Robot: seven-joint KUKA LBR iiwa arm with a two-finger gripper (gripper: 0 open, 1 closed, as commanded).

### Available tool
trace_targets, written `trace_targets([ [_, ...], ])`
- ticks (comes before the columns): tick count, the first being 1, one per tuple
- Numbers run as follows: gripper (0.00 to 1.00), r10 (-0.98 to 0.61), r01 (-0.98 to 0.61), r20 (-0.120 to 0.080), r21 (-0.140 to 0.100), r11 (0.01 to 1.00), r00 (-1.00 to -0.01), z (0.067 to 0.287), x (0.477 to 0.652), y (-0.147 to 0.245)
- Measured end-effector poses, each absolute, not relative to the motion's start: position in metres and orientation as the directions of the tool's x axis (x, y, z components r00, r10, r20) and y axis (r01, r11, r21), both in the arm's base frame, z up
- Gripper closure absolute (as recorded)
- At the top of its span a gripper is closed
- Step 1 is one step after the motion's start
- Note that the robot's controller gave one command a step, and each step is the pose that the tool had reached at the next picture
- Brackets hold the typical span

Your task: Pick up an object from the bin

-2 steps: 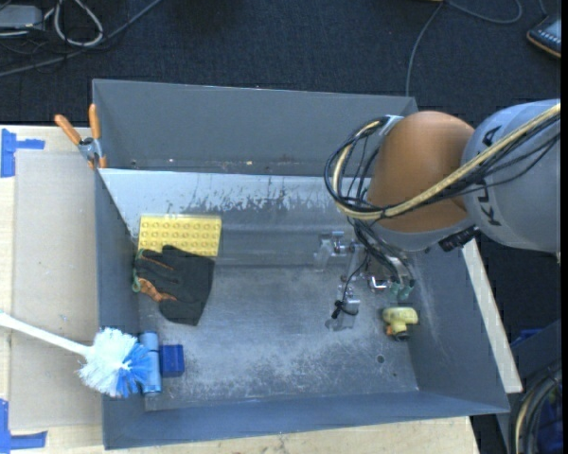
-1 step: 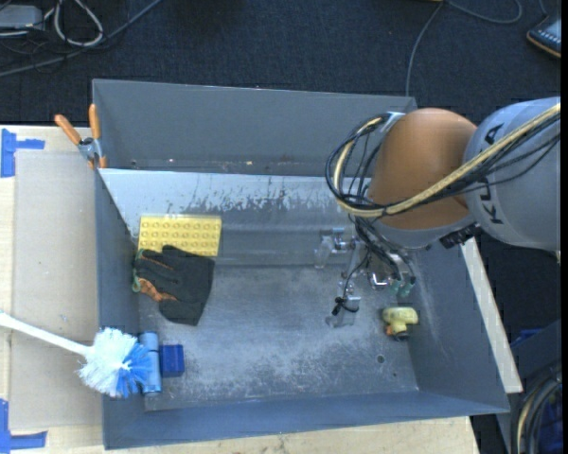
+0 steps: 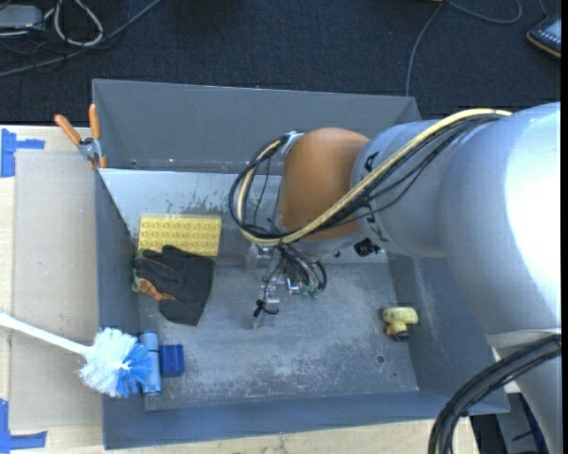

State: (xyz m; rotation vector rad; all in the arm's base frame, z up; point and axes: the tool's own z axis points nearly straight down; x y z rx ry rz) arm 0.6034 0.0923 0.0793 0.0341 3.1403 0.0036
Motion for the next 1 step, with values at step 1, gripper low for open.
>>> trace_targets([
  [1,0.00,-0.046,-0.046,0.000,0.000,0.999,-0.999,0.0656,0.6109,0.1100],
])
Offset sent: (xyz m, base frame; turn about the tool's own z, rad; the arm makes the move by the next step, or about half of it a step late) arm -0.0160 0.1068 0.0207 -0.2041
